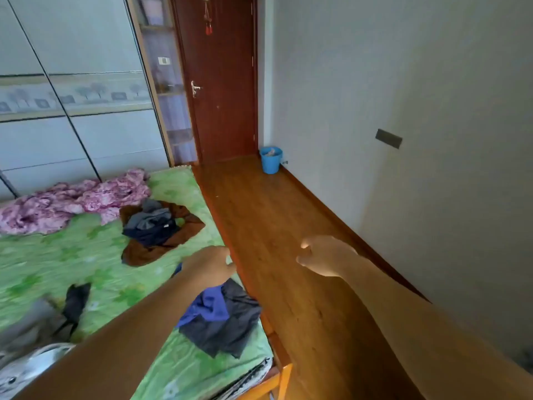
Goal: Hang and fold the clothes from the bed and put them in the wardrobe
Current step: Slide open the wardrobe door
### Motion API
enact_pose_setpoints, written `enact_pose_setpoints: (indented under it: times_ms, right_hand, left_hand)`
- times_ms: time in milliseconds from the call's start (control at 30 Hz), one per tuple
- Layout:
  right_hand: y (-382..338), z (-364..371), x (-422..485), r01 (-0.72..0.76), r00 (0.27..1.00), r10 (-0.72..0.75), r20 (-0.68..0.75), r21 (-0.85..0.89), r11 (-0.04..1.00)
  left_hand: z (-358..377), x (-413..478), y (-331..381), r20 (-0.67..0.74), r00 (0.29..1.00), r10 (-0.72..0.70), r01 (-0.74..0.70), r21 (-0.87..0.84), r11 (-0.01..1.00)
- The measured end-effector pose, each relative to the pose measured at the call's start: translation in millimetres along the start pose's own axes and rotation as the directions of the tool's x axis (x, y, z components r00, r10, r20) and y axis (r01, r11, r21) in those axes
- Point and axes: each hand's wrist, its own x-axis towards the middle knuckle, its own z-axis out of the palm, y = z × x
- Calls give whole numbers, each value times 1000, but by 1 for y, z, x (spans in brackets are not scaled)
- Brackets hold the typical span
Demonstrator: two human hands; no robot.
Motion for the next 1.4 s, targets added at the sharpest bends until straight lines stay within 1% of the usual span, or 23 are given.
enact_pose_setpoints:
  times_ms: [133,300,367,533,667,833,933,1133,1200,1300,1400]
  right_hand:
    - [67,-14,27,-44,999,44,19,1,999]
    - [143,-39,82,-1,999,1,33,-5,1000]
    - [166,-51,107,11,999,-11,36,-11,1000]
    - [204,-75,169,27,999,-27,36,3,1000]
    - [220,-94,229,74,996,-73,48,-13,997]
    - [223,-130,327,130,991,-130,42,-8,991]
    - [211,-159,399,184,983,-184,2,-24,983]
    - [163,-216,539,290,954,-293,-65,-54,956]
    - [147,-231,577,335,939,-338,-68,-59,941]
    - [126,-251,630,392,916,-395,-67,-57,918]
    - [108,-269,692,432,898,-435,-64,-50,900]
  left_hand:
    - [14,53,55,69,998,-10,12,-34,999]
    - [16,129,129,76,997,-20,22,-22,1000]
    - [14,156,153,51,998,-29,30,-20,999]
    - [5,215,201,14,1000,-28,28,-56,998]
    - [-12,269,227,3,1000,-27,27,-68,997]
    - [-45,356,238,-12,999,-49,48,-72,996]
    - [-73,418,232,-42,996,-76,73,-70,995]
    - [-142,538,189,-113,982,-148,140,-79,987]
    - [-162,571,176,-123,979,-163,160,-36,986]
    - [-184,618,159,-167,975,-149,152,10,988]
    - [-208,669,146,-172,960,-220,223,0,975]
